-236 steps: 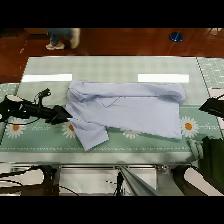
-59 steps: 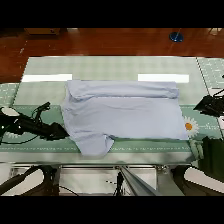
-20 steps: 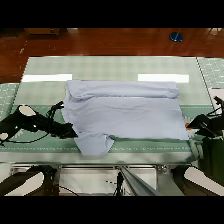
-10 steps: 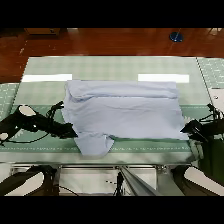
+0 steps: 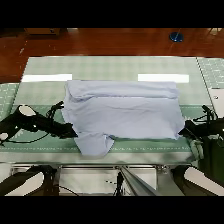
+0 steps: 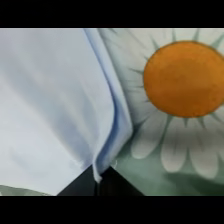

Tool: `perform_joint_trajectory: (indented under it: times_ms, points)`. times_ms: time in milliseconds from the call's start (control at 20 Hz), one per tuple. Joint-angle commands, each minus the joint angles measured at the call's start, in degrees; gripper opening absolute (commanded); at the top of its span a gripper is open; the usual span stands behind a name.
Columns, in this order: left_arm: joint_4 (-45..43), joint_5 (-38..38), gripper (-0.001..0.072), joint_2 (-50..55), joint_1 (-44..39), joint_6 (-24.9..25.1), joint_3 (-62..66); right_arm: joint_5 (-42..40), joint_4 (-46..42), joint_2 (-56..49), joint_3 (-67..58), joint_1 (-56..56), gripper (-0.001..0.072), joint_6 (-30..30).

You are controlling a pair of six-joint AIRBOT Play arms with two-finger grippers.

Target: Fold the shirts.

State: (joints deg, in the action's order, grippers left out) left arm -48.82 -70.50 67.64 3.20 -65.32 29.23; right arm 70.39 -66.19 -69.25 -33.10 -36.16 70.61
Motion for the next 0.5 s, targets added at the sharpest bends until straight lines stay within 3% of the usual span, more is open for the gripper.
perform_joint_trajectory:
  times_ms: [0, 150, 450]
  points:
    - [0.3, -0.3, 0.0024, -0.6, 0.0, 0.3, 0.7, 4.8, 0.6, 0.2, -1.2, 0.7, 0.0023, -2.3]
    - [5.3, -2.3, 0.0024, -3.3, 0.1, 2.3, 5.7, 8.3, 2.9, 2.3, -5.9, 0.7, 0.0022, -3.0]
    - [9.9, 6.6, 0.0024, -4.6, 0.1, 2.2, 18.7, 0.3, 19.3, 5.9, -14.5, 1.8, 0.0022, -3.0]
